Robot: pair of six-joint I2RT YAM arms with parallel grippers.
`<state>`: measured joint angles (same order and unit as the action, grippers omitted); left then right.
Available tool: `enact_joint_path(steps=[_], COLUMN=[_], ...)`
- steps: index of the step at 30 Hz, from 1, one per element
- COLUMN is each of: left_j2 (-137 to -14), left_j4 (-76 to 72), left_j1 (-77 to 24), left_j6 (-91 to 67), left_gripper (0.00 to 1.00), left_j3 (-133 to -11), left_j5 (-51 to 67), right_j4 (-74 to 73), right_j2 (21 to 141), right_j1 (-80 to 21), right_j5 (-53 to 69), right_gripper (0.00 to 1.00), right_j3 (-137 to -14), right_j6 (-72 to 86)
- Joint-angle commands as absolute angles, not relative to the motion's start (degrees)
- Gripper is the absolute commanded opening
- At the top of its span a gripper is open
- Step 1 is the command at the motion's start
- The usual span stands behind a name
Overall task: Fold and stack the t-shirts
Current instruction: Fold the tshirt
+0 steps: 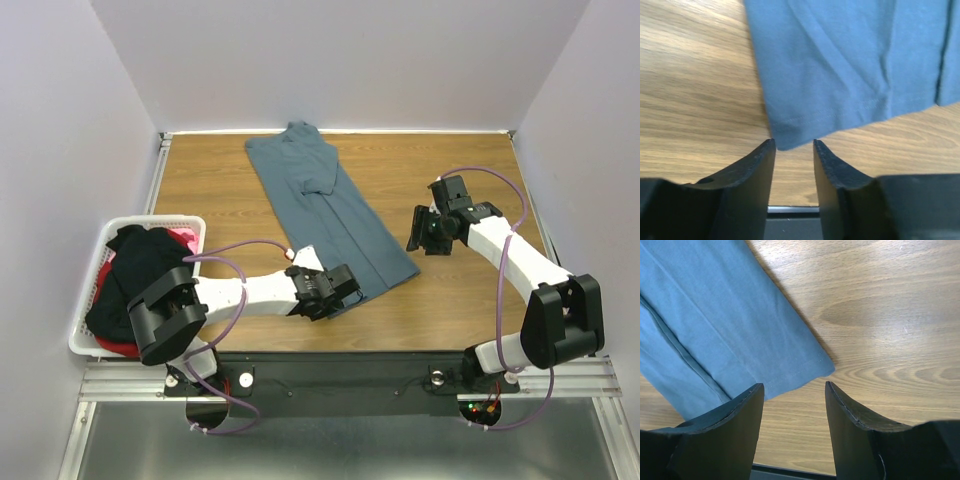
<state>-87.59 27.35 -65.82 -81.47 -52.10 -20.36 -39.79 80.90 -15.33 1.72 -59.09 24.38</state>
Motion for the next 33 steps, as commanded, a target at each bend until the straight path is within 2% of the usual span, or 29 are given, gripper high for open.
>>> enact_joint_path(steps=[1, 14, 22, 25, 29, 31, 32, 33], left_j2=[-88.24, -93.69, -95.54, -96.06, -96.77, -96.24, -96.24, -95.54], left_j4=[30.5, 30.41, 29.71, 29.18, 27.78, 27.6, 27.68, 27.77], left_j1=[-64.95, -64.34, -64.42, -64.42, -64.42, -64.42, -64.34, -64.34], left_j6=[-81.48, -78.49, -73.92, -72.69, -70.75, -69.79, -69.79, -69.52], left_gripper=[0.46, 0.46, 0.45, 0.4, 0.28, 0.17, 0.17, 0.1], left_j3=[-52.21, -53.79, -53.61, -52.47, -50.63, -49.4, -49.13, -48.78], left_j5=[-22.77, -19.78, -16.26, -15.12, -13.63, -13.45, -13.53, -13.71], right_j4=[-37.79, -37.71, -37.62, -37.53, -36.74, -36.3, -36.21, -36.12], right_j2=[79.63, 80.59, 82.88, 84.19, 85.87, 87.09, 87.62, 87.97], right_j1=[-15.29, -15.38, -15.12, -15.12, -15.21, -15.2, -15.21, -15.21], right_j5=[0.35, 0.35, -3.77, -4.48, -5.01, -4.92, -4.75, -4.49], right_gripper=[0.58, 0.58, 0.58, 0.58, 0.58, 0.58, 0.58, 0.57], right_j3=[-59.41, -59.5, -60.47, -60.91, -60.56, -60.82, -60.91, -60.91], right_j6=[23.91, 23.47, 23.99, 24.43, 25.14, 25.4, 25.4, 25.4])
